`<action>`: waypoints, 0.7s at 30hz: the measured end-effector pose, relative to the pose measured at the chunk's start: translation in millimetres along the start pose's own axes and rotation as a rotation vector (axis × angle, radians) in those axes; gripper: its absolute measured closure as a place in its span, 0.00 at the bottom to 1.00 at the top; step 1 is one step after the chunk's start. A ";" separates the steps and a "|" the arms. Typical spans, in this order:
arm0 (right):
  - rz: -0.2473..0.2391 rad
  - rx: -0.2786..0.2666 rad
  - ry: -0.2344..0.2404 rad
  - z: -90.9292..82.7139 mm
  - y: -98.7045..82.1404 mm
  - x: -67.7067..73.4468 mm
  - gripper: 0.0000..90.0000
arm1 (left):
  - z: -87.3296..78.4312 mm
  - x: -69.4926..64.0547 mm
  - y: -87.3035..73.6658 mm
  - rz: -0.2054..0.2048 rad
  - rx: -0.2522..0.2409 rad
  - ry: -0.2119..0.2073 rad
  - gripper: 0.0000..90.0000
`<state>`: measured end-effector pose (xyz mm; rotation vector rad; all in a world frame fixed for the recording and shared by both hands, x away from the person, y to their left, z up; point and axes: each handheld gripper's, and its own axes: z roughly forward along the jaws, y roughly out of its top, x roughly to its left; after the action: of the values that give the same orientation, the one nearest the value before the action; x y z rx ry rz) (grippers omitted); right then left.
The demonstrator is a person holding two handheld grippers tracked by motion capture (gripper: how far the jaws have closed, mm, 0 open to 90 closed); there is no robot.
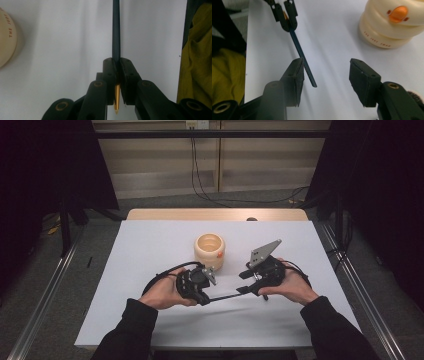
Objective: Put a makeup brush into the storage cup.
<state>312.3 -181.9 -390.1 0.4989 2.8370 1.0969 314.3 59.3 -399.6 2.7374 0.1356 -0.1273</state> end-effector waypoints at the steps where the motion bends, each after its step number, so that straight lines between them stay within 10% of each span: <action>1: -0.003 0.026 0.007 1.7 2.5 -0.1 0.52 | 0.6 -0.1 0.7 0.006 -0.002 0.006 0.93; 21: -0.125 0.197 0.188 37.2 8.9 9.9 0.71 | 6.1 -4.6 6.2 0.050 0.024 -0.033 0.93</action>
<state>311.7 -148.6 -411.3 0.2341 3.1087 0.8912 310.0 50.8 -402.4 2.7588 0.0561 -0.1612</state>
